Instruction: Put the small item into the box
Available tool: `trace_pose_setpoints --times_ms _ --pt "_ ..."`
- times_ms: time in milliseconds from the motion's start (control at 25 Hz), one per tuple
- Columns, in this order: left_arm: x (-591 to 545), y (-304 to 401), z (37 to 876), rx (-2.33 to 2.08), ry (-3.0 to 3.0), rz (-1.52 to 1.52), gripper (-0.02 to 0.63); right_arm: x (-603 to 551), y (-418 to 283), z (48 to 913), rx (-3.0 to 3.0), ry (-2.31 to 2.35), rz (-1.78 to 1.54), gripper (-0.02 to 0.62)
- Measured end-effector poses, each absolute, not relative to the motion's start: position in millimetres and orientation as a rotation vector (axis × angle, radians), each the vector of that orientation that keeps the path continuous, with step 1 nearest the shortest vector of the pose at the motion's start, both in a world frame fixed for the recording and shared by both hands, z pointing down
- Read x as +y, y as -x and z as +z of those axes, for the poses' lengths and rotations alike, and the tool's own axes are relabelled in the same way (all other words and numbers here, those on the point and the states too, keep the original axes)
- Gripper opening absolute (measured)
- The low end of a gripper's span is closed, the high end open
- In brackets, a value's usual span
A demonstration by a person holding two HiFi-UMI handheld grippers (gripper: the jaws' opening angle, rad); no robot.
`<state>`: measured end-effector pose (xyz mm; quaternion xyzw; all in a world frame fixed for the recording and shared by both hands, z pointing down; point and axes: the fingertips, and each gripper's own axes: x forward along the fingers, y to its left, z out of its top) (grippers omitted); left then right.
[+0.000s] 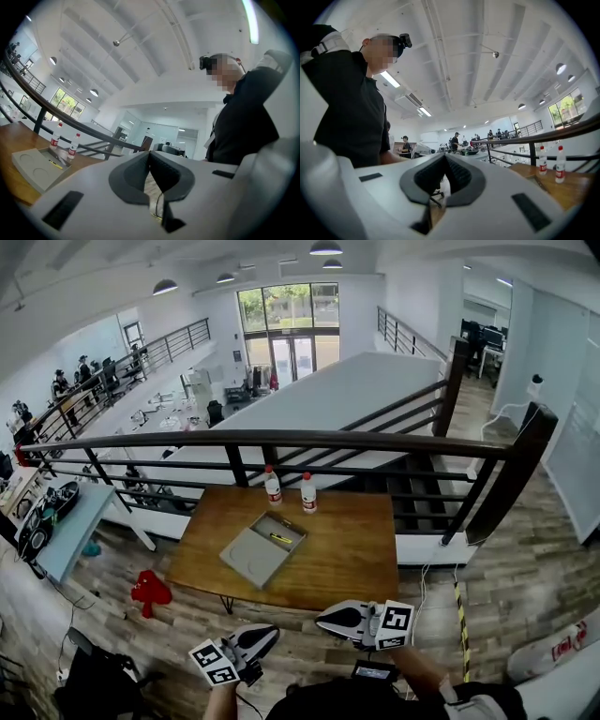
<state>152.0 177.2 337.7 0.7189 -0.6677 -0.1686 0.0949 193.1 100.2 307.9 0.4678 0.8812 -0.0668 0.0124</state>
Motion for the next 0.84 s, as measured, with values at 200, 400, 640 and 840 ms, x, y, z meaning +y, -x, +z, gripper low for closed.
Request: trace_pose_setpoints --times_ms 200,400,640,840 --pt "171 -154 335 -1.981 -2.143 -0.486 0.017 98 -195 302 2.740 -1.457 -0.184 0.011" --pt "173 -158 339 -1.983 -2.133 -0.487 0.017 98 -196 305 2.752 -1.444 -0.208 0.011" --pt "173 -163 350 -1.954 -2.121 -0.529 0.017 101 -193 314 2.781 -1.414 -0.242 0.011" --pt "174 -171 353 -1.910 -2.137 -0.544 0.017 108 -188 316 2.792 -1.410 -0.235 0.011"
